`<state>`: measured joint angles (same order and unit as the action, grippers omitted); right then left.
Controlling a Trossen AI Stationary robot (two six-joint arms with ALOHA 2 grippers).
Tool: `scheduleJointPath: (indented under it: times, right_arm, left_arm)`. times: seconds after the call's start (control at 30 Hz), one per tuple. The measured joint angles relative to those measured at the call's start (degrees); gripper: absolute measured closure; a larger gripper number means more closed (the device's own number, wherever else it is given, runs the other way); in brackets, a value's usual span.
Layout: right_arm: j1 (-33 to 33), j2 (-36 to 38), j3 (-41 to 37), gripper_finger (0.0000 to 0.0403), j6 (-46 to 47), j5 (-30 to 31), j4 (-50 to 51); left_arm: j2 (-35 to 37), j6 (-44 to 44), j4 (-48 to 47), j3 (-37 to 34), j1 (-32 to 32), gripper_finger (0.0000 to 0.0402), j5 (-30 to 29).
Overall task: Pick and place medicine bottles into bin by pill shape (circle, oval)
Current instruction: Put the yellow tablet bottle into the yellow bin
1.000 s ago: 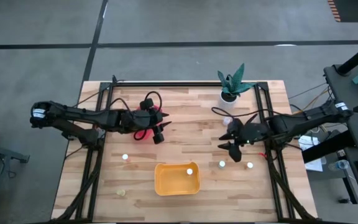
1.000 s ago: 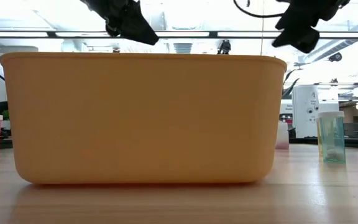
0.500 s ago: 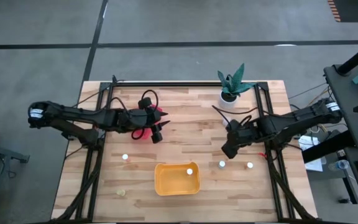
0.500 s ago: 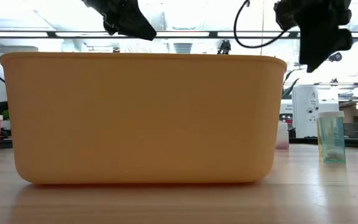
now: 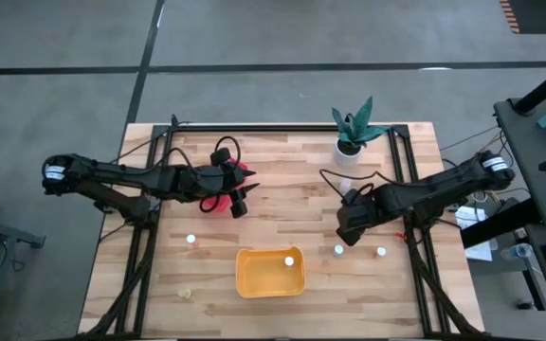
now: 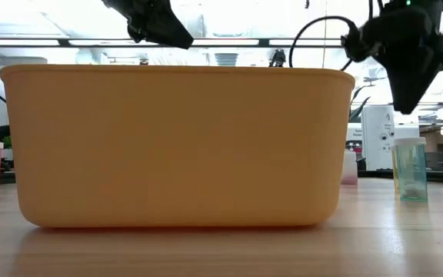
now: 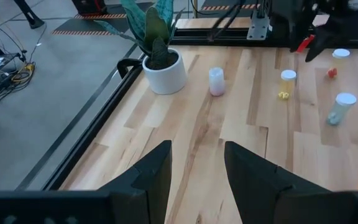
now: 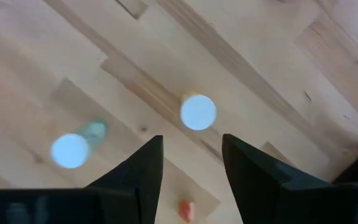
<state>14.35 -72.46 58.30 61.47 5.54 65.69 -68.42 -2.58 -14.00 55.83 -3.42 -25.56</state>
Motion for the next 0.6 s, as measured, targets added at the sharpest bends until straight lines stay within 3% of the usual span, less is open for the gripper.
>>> scheduleJointPath:
  times: [0.37,0.6]
  right_arm:
    - [0.00,-2.07,-2.49,0.0182,-0.92,1.30,-3.49]
    - [-0.13,-4.17,-4.15,0.0170,-1.15,1.97,-5.01]
  left_arm:
    - [0.00,0.01,0.05,0.00,0.02,0.0269,0.00]
    - [0.00,-0.01,0.05,0.00,0.02,0.0269,0.00]
